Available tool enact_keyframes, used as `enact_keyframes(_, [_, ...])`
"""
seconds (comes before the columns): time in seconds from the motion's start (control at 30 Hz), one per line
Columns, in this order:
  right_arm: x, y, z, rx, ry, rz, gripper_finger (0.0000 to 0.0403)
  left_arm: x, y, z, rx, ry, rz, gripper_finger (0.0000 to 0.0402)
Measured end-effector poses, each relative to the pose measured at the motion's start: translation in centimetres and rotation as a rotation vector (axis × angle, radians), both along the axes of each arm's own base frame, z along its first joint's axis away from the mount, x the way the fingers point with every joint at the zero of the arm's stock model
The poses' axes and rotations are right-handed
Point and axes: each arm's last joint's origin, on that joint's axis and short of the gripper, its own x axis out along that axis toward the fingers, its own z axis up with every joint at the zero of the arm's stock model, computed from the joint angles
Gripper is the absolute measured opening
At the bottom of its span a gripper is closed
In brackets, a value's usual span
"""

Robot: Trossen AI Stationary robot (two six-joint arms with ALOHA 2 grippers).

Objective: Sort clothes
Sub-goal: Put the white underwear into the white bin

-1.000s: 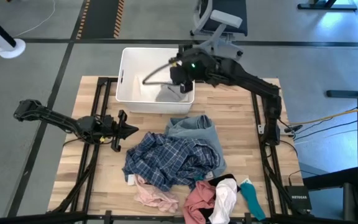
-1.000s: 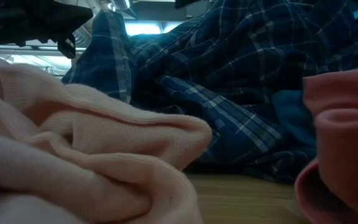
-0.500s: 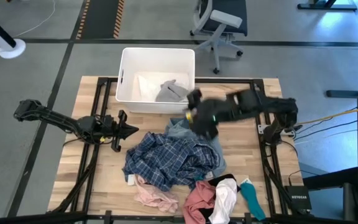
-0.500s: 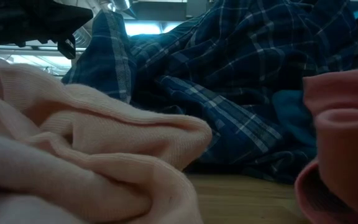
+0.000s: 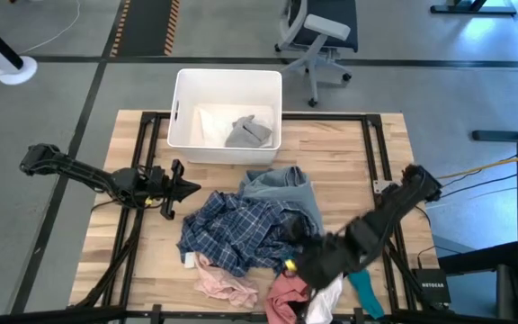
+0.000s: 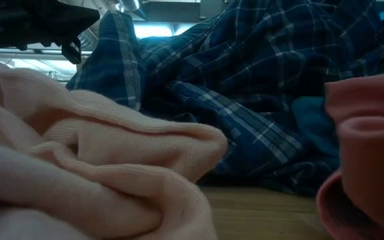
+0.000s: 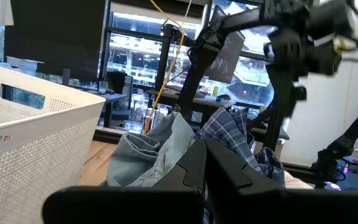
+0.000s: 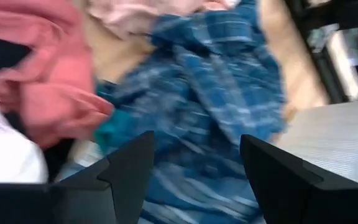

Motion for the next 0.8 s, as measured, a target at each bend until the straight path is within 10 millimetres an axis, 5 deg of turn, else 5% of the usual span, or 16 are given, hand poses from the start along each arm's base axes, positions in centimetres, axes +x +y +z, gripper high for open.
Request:
enact_keyframes(0.33, [-3.5,4.3,-6.3,0.168,0.184,-0.124,0.0255,0.0,0.1,0.0,-0.008,0.001,0.032,0.0000])
enact_keyframes(0.8, [-5.0,4.3,-12.5,0.297,0.435,-0.278,0.0255,0.0,0.2,0.0,-0.014,0.003,0.061,0.0000])
